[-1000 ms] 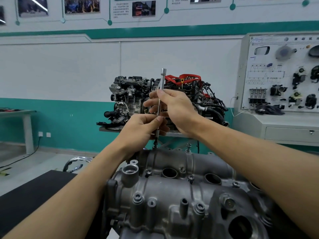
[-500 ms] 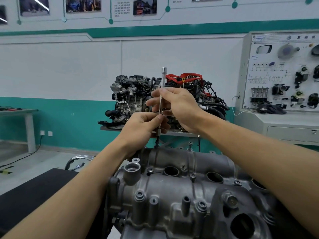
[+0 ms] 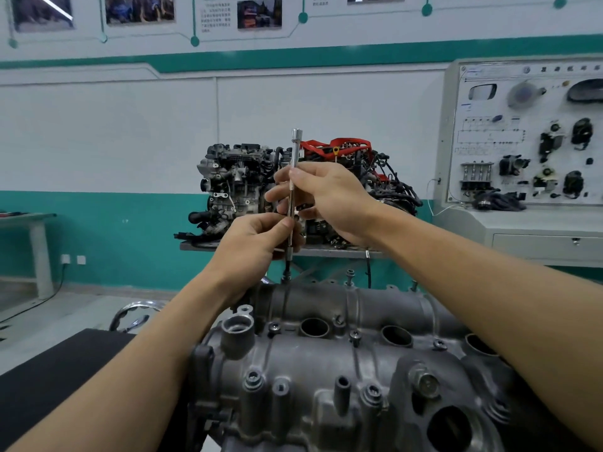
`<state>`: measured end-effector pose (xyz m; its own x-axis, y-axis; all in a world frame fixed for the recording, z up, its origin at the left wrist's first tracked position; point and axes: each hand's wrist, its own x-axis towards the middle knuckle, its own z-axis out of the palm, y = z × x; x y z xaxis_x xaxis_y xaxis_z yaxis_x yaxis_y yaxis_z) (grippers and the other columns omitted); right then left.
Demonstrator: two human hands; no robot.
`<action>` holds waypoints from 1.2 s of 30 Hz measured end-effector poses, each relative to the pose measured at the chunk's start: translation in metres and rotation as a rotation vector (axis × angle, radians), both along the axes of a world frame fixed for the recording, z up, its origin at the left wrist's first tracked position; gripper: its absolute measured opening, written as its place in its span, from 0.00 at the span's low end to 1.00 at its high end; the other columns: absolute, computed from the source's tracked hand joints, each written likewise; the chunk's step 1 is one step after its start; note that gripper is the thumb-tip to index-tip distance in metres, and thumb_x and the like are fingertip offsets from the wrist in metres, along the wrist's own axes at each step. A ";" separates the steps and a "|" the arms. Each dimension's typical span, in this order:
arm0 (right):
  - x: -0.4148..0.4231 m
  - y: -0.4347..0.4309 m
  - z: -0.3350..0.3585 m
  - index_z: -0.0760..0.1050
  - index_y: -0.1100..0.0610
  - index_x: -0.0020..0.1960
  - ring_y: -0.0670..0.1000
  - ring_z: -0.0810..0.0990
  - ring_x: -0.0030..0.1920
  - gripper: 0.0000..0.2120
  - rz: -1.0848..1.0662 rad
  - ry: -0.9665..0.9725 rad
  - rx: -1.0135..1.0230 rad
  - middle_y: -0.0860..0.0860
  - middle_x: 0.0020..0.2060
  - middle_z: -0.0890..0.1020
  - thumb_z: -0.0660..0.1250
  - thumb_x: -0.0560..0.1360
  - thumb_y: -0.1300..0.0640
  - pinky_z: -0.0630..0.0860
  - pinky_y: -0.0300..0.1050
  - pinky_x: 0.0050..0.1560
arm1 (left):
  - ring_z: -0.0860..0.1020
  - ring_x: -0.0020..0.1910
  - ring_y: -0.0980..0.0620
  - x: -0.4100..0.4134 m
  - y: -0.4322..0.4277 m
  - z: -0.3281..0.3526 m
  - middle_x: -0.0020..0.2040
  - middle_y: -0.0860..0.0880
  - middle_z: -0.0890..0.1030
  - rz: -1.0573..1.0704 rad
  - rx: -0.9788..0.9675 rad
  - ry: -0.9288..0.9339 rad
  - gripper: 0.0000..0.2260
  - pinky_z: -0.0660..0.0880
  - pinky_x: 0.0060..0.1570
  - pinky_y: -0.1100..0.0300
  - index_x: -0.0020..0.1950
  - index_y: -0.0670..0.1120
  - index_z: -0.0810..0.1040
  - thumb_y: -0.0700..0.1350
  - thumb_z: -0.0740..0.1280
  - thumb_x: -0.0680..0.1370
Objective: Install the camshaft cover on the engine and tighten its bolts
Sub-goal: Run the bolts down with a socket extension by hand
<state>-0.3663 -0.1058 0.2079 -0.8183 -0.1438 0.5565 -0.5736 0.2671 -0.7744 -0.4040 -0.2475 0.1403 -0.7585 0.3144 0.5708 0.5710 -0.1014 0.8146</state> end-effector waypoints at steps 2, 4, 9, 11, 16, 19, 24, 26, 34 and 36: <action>0.000 0.001 0.000 0.79 0.57 0.49 0.45 0.84 0.38 0.12 -0.059 0.051 0.052 0.50 0.40 0.87 0.59 0.84 0.55 0.76 0.33 0.35 | 0.82 0.37 0.55 0.000 0.000 0.000 0.38 0.47 0.85 -0.004 -0.018 -0.003 0.11 0.78 0.38 0.65 0.46 0.43 0.82 0.45 0.64 0.83; -0.003 0.002 -0.002 0.80 0.58 0.44 0.48 0.84 0.39 0.11 -0.181 0.144 0.096 0.50 0.37 0.87 0.67 0.80 0.52 0.78 0.42 0.40 | 0.82 0.37 0.54 0.001 0.001 0.000 0.39 0.46 0.86 0.018 -0.029 0.024 0.10 0.78 0.38 0.65 0.48 0.42 0.83 0.48 0.68 0.80; -0.003 0.001 -0.003 0.80 0.58 0.45 0.49 0.82 0.39 0.14 -0.186 0.111 0.066 0.49 0.39 0.87 0.69 0.78 0.46 0.79 0.41 0.37 | 0.80 0.35 0.51 0.002 0.001 -0.001 0.37 0.44 0.84 0.060 0.027 0.053 0.09 0.77 0.41 0.58 0.42 0.40 0.83 0.45 0.71 0.77; -0.003 0.001 -0.003 0.80 0.55 0.48 0.47 0.82 0.41 0.14 -0.121 0.033 0.109 0.49 0.44 0.87 0.62 0.82 0.47 0.77 0.45 0.44 | 0.80 0.38 0.50 0.001 0.001 -0.001 0.40 0.41 0.85 0.061 -0.013 0.068 0.12 0.76 0.43 0.57 0.44 0.38 0.84 0.45 0.67 0.80; -0.004 -0.001 -0.004 0.80 0.57 0.46 0.49 0.85 0.40 0.13 -0.125 0.081 0.111 0.52 0.42 0.87 0.61 0.83 0.54 0.80 0.41 0.39 | 0.81 0.39 0.57 -0.002 0.003 -0.002 0.43 0.44 0.86 0.045 -0.074 0.088 0.12 0.75 0.39 0.68 0.48 0.40 0.83 0.46 0.64 0.82; -0.006 -0.001 -0.006 0.78 0.58 0.37 0.51 0.85 0.38 0.14 -0.235 0.208 0.126 0.51 0.34 0.86 0.70 0.78 0.52 0.82 0.45 0.43 | 0.80 0.37 0.57 -0.003 0.003 -0.003 0.40 0.44 0.85 0.092 -0.028 0.097 0.11 0.75 0.39 0.65 0.47 0.40 0.84 0.48 0.71 0.78; -0.007 0.000 -0.005 0.78 0.60 0.43 0.48 0.82 0.36 0.16 -0.223 0.148 0.092 0.52 0.39 0.87 0.67 0.79 0.46 0.76 0.37 0.34 | 0.78 0.35 0.53 -0.002 0.001 -0.004 0.36 0.44 0.84 0.152 -0.004 0.144 0.10 0.74 0.42 0.54 0.40 0.44 0.85 0.48 0.71 0.78; -0.006 0.003 -0.001 0.79 0.58 0.50 0.49 0.82 0.40 0.15 -0.148 0.077 0.158 0.51 0.44 0.87 0.60 0.83 0.49 0.76 0.39 0.36 | 0.78 0.36 0.53 -0.003 0.001 -0.004 0.40 0.41 0.85 0.155 -0.035 0.163 0.11 0.74 0.43 0.54 0.43 0.42 0.85 0.46 0.68 0.80; 0.005 0.008 0.023 0.79 0.62 0.39 0.45 0.78 0.28 0.12 -0.172 0.122 0.366 0.52 0.30 0.84 0.73 0.75 0.55 0.74 0.38 0.29 | 0.82 0.40 0.55 0.002 0.002 -0.001 0.41 0.47 0.85 0.079 -0.076 0.115 0.10 0.77 0.43 0.62 0.48 0.40 0.83 0.46 0.67 0.81; 0.002 0.008 0.024 0.77 0.61 0.37 0.53 0.79 0.30 0.13 -0.209 0.155 0.362 0.60 0.33 0.84 0.75 0.73 0.53 0.77 0.48 0.33 | 0.82 0.38 0.56 0.002 0.003 -0.001 0.39 0.47 0.85 0.105 -0.021 0.116 0.09 0.77 0.40 0.65 0.48 0.38 0.82 0.45 0.71 0.78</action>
<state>-0.3640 -0.0981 0.2315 -0.7615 -0.1926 0.6188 -0.5803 0.6279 -0.5186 -0.4019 -0.2445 0.1398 -0.7171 0.2495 0.6508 0.6681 -0.0197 0.7438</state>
